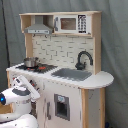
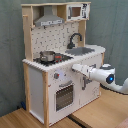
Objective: Play with the kitchen
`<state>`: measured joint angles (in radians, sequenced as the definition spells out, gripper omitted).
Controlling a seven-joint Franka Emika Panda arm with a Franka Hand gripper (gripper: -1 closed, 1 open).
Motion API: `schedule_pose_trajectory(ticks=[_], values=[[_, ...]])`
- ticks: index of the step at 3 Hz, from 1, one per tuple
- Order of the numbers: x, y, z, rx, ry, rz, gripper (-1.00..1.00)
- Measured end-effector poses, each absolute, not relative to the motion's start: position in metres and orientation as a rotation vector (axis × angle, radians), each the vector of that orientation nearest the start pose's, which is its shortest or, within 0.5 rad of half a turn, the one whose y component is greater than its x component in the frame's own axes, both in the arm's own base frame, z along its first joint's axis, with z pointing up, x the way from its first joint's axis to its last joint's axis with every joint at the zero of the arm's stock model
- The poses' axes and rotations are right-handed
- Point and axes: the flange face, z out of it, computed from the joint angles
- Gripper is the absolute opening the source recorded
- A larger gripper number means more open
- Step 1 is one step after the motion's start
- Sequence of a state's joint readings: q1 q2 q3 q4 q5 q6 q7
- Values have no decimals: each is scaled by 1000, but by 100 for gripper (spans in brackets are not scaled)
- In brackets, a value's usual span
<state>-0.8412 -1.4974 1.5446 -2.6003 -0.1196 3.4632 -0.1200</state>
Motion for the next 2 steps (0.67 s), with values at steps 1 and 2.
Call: schedule_pose_trajectory(ticks=[1,2], values=[[347,353,339,1046,1382,1029,-100],[347,353,339,955,1424,942,-100]])
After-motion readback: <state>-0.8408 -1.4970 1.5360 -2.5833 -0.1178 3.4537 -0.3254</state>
